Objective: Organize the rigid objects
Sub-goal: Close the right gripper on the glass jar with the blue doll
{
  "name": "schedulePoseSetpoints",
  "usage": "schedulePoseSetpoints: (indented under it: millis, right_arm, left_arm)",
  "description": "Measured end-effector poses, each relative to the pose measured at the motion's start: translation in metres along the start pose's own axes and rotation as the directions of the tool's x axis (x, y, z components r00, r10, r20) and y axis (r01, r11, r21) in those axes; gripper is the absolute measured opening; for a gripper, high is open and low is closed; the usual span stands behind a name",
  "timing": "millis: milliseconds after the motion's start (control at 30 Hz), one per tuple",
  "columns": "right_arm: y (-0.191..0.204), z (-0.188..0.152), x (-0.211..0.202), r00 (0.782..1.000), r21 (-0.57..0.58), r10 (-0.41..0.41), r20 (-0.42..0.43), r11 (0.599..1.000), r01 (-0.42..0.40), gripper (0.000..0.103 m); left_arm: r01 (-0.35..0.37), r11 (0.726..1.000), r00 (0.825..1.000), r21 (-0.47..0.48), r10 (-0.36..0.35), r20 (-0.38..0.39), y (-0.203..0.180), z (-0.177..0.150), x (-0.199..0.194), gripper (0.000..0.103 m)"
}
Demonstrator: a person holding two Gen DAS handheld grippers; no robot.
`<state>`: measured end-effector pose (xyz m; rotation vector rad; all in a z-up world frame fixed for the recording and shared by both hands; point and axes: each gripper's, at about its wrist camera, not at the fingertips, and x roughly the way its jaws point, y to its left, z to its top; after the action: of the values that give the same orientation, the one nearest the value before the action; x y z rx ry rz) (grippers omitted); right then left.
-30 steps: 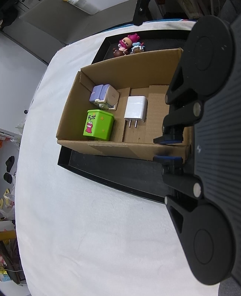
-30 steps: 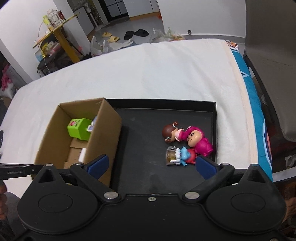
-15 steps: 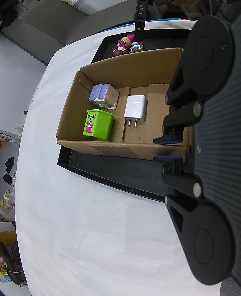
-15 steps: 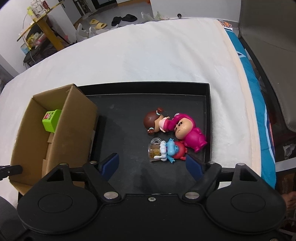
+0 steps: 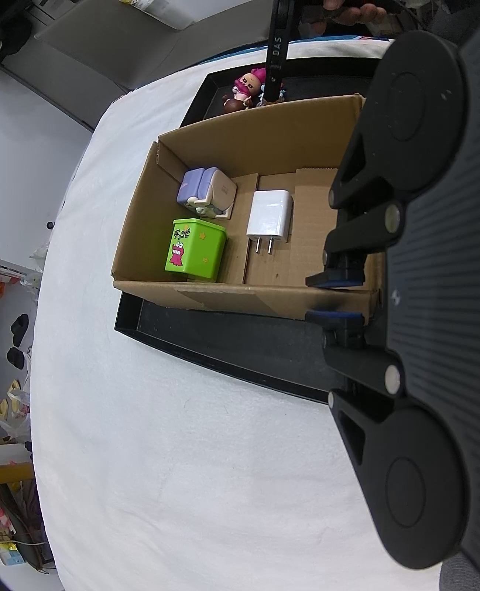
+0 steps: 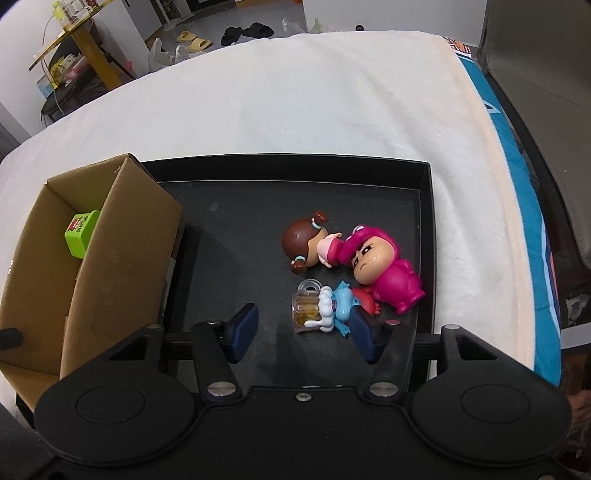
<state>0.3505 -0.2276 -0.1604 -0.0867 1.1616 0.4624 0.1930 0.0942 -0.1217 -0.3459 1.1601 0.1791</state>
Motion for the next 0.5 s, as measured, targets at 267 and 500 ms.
schedulePoseSetpoints:
  millis: [267,500]
  right_arm:
    - [0.005,0.0,0.012,0.999,-0.027,-0.043,-0.017,0.999,0.043,0.019]
    - [0.009,-0.005,0.014,0.998,-0.033,-0.046,-0.042,0.998,0.044,0.013]
  left_arm:
    - [-0.004,1.0,1.0,0.004,0.004,0.001,0.0,0.0,0.001,0.011]
    - [-0.003,1.0,1.0,0.005,0.003,-0.001,0.0,0.0,0.001,0.011]
